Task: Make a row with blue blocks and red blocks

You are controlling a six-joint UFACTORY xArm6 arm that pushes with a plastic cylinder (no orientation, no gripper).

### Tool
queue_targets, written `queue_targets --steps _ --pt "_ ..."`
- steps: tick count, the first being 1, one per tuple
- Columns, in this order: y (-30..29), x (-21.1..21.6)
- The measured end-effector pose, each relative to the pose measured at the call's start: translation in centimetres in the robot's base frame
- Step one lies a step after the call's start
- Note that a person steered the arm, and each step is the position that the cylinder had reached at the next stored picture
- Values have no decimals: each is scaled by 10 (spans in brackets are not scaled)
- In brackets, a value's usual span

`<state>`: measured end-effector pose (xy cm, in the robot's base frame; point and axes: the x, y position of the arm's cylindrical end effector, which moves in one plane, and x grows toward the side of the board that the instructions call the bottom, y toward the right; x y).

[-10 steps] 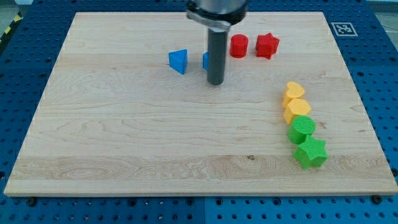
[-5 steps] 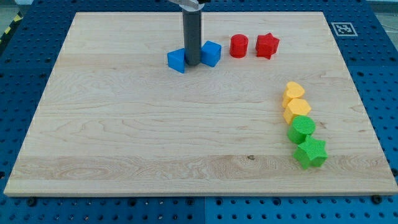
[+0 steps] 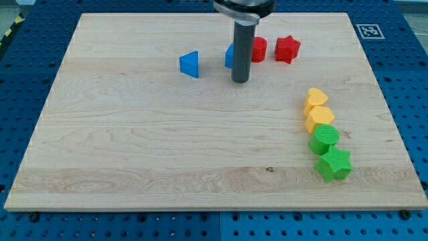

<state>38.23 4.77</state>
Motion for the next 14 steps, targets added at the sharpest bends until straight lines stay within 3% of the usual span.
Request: queue_targets --steps 5,7,8,11,12,14 --pt "0 -33" --pt "-32 28" --pt "-71 31" --pt "-99 -26" --pt "-107 -15" --pt "-107 -39"
